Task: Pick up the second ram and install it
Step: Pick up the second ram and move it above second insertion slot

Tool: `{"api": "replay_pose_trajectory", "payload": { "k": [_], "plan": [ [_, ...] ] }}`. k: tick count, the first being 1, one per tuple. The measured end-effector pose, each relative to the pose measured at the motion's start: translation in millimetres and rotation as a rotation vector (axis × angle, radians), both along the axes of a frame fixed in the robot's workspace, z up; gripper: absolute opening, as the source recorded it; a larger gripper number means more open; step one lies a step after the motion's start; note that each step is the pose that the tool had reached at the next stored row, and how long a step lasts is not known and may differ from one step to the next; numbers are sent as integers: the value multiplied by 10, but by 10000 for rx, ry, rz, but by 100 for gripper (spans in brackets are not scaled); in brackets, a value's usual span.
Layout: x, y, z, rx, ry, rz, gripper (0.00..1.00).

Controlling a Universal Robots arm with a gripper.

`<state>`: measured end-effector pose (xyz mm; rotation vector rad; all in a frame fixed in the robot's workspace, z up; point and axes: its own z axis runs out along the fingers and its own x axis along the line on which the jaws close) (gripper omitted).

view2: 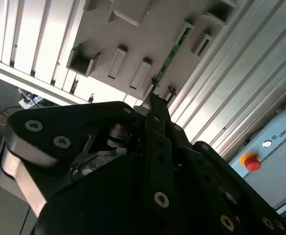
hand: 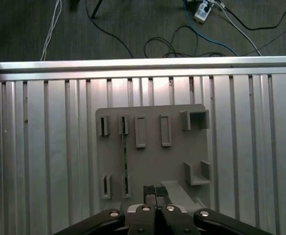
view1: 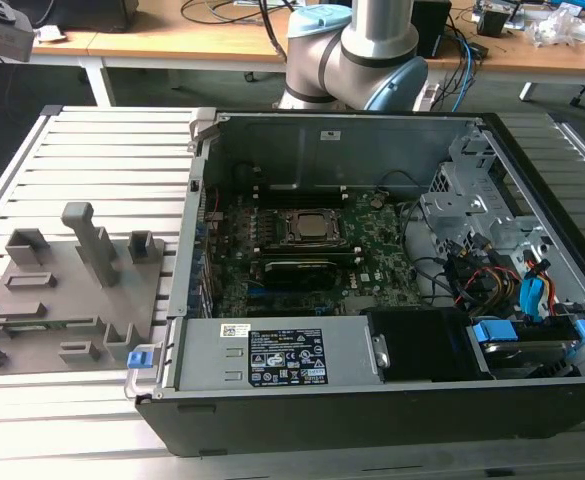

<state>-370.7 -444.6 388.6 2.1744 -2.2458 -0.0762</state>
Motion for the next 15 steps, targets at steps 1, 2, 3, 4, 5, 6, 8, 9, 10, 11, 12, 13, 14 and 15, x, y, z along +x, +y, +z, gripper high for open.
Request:
{"api": "replay_pose_trajectory", "payload": {
  "k": [1, 2, 3, 4, 5, 6, 8, 9, 10, 11, 12, 13, 14, 15],
  "plan": [
    [0, 0, 0, 1, 0, 3, 11],
    [0, 0, 0, 0, 0, 6, 11],
    [0, 0, 0, 0, 0, 10, 24],
    [0, 0, 0, 1, 0, 12, 30],
    [0, 0, 0, 0, 0, 15, 36],
    [0, 0, 0, 0, 0, 18, 36],
    [0, 0, -2, 1, 0, 20, 36],
    [0, 0, -5, 0, 0, 20, 36],
    [0, -1, -11, 1, 0, 19, 36],
    [-1, -2, -19, 1, 0, 19, 36],
    [0, -4, -40, 1, -1, 20, 36],
    [-1, -4, -71, 0, 0, 20, 36],
    [0, -5, -90, 0, 1, 20, 36],
    [0, -5, -117, 0, 1, 20, 36]
  ]
}}
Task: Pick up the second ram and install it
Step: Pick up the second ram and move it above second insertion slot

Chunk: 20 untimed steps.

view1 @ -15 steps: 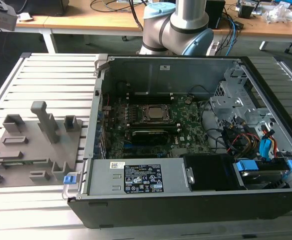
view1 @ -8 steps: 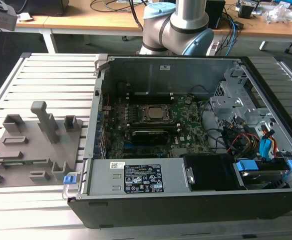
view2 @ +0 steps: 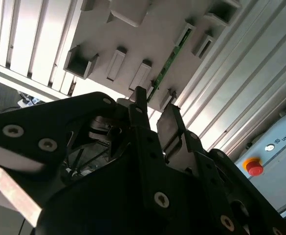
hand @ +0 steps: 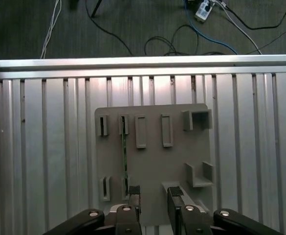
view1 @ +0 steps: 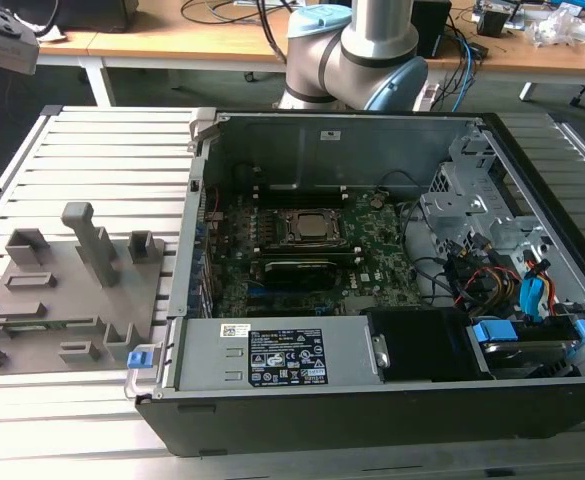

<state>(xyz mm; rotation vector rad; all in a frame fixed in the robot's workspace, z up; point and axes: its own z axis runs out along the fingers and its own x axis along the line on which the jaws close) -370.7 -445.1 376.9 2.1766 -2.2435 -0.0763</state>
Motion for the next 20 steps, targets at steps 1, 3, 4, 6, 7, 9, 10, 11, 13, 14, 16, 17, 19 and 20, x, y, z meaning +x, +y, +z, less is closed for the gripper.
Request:
{"api": "replay_pose_trajectory", "payload": {
  "k": [1, 3, 4, 6, 7, 9, 10, 11, 13, 14, 16, 17, 19, 20],
  "plan": [
    [0, 0, -33, 0, -1, 0, 36],
    [0, 0, -58, 0, 0, 0, 36],
    [0, 0, -72, 1, -1, 0, 36],
    [0, 0, -104, 1, -1, 0, 36],
    [0, 0, -113, 0, -1, 0, 36],
    [0, 0, -152, 0, 0, 0, 36],
    [0, -1, -177, 0, -1, 0, 36],
    [0, -1, -192, 0, 0, 0, 36],
    [0, -1, -211, 0, -1, 0, 36],
    [0, -2, -224, -1, 0, 0, 36],
    [0, -3, -244, 0, -1, 0, 36],
    [0, -4, -252, 0, 0, 0, 36],
    [0, -6, -286, 1, -1, 0, 36],
    [0, -7, -301, 1, 0, 0, 36]
  ]
}}
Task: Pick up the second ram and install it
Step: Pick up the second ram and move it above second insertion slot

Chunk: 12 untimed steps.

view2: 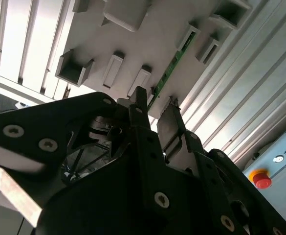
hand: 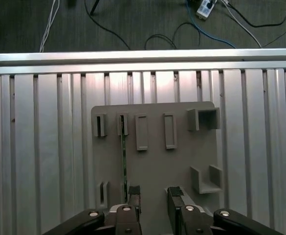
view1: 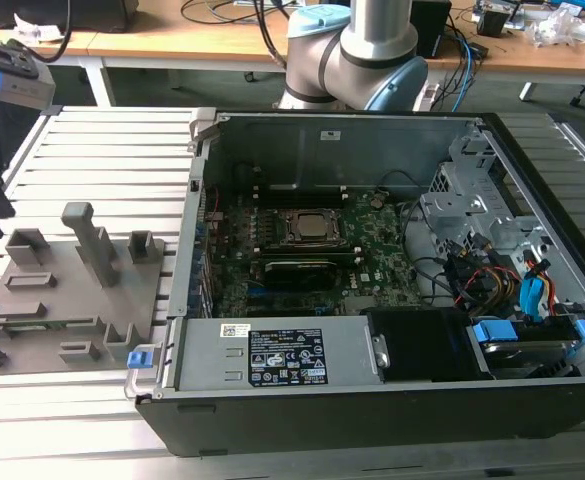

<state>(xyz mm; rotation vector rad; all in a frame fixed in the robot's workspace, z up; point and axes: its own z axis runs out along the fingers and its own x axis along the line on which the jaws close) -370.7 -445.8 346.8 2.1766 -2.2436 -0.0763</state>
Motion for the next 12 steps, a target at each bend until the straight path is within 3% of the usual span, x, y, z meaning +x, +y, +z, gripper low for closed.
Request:
{"api": "replay_pose_trajectory", "payload": {
  "k": [12],
  "plan": [
    [0, -14, -201, 1, -1, 0, 36]
  ]
}}
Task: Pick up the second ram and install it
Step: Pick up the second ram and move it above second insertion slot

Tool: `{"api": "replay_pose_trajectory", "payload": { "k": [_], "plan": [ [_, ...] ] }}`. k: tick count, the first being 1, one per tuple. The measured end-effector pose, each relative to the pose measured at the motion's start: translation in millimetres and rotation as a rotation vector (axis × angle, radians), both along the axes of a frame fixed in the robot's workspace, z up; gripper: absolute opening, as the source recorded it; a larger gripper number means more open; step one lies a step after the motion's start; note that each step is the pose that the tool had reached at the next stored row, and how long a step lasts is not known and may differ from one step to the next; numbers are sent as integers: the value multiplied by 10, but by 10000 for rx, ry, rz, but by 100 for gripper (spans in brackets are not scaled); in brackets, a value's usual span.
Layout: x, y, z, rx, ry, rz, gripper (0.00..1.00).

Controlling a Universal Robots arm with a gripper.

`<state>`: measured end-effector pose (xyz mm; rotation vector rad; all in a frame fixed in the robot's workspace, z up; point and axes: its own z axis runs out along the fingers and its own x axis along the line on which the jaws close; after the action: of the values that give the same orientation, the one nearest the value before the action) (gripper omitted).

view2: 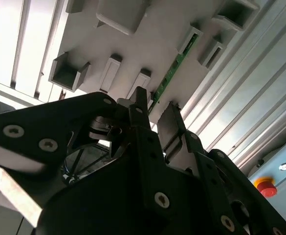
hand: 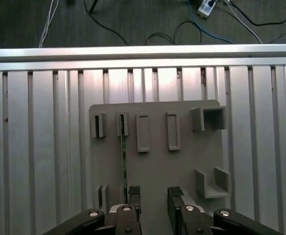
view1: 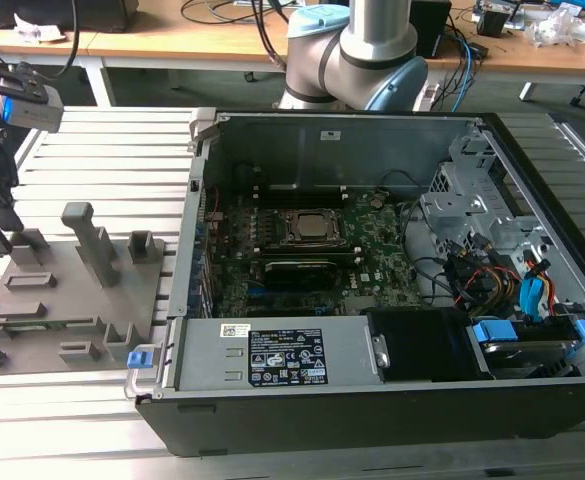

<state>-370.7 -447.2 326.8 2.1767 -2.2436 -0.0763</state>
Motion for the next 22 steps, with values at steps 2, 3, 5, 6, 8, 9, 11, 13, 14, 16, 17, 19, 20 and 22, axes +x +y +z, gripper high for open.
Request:
{"api": "replay_pose_trajectory", "payload": {
  "k": [2, 3, 5, 6, 8, 9, 11, 13, 14, 16, 17, 19, 20, 22],
  "plan": [
    [0, -1, -33, -1, 1, 0, 36],
    [0, -2, -52, 0, 1, 0, 36],
    [0, -4, -92, 0, 1, 0, 36],
    [0, -4, -100, -1, 0, 0, 36],
    [0, -6, -128, 0, 0, 0, 36],
    [0, -8, -149, 0, 1, 0, 36],
    [0, -10, -173, 0, 0, 0, 36],
    [0, -13, -197, 0, 1, 0, 36],
    [0, -14, -204, 0, 0, 0, 36],
    [0, -17, -221, -1, 1, -1, 36],
    [0, -19, -230, -1, 1, 0, 36],
    [0, -27, -265, -1, 1, 0, 36],
    [0, -29, -274, 0, 0, 0, 36],
    [0, -35, -298, -1, 1, 0, 36]
  ]
}}
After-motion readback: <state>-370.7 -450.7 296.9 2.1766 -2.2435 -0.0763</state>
